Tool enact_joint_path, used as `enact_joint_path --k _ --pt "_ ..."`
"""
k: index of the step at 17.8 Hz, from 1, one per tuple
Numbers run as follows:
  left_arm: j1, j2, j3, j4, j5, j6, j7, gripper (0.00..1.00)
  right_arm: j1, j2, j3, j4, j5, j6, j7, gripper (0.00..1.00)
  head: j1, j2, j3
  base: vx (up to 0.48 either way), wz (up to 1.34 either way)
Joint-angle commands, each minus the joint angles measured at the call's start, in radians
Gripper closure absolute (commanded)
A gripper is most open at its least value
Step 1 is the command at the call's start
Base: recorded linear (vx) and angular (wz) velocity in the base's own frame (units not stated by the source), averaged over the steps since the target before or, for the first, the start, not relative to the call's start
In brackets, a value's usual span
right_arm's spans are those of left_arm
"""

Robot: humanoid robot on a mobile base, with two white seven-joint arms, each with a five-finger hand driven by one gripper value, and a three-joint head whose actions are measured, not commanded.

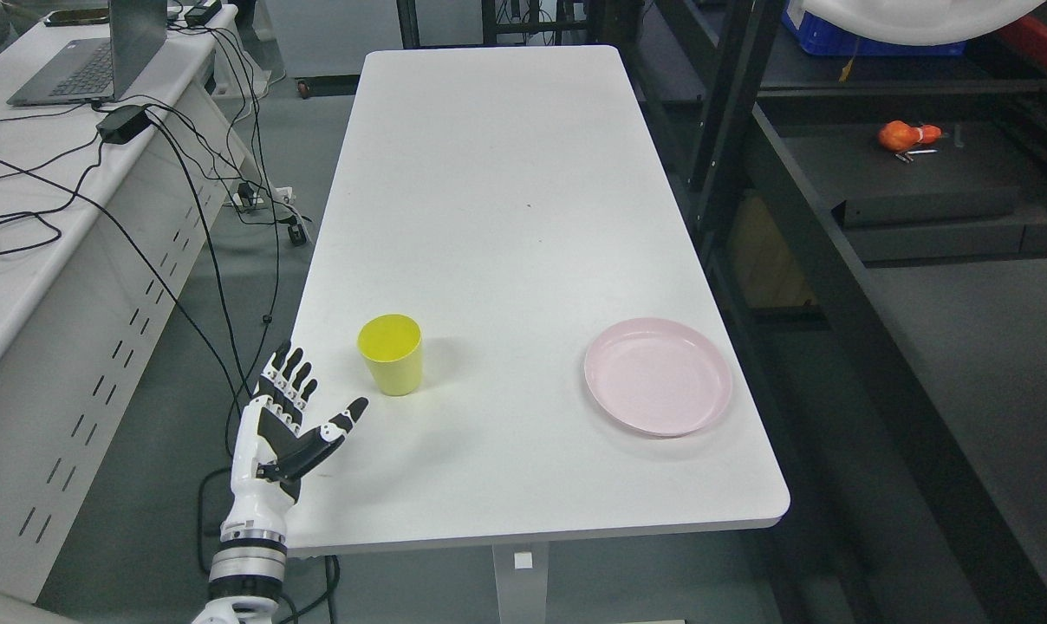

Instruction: Place yellow IKEA cup on middle right shelf

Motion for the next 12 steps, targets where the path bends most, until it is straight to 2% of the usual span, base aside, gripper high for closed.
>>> enact_joint_path --k 1,5,12 --pt "0.032 0.016 -0.002 0.002 0.000 -0.001 0.001 0.01 0.014 -0.017 0.017 0.000 -0.025 0.001 -0.001 0.01 0.0000 0.000 0.000 0.026 0.02" --pt "0.014 0.016 -0.002 0.043 0.000 -0.002 -0.001 0.01 0.014 -0.017 0.017 0.000 -0.025 0.001 -0.001 0.01 0.0000 0.000 0.000 -0.002 0.00" --pt "-0.150 0.016 -0.003 0.279 0.058 -0.002 -0.004 0.01 0.014 -0.017 0.017 0.000 -0.025 0.001 -0.001 0.01 0.0000 0.000 0.000 -0.001 0.00"
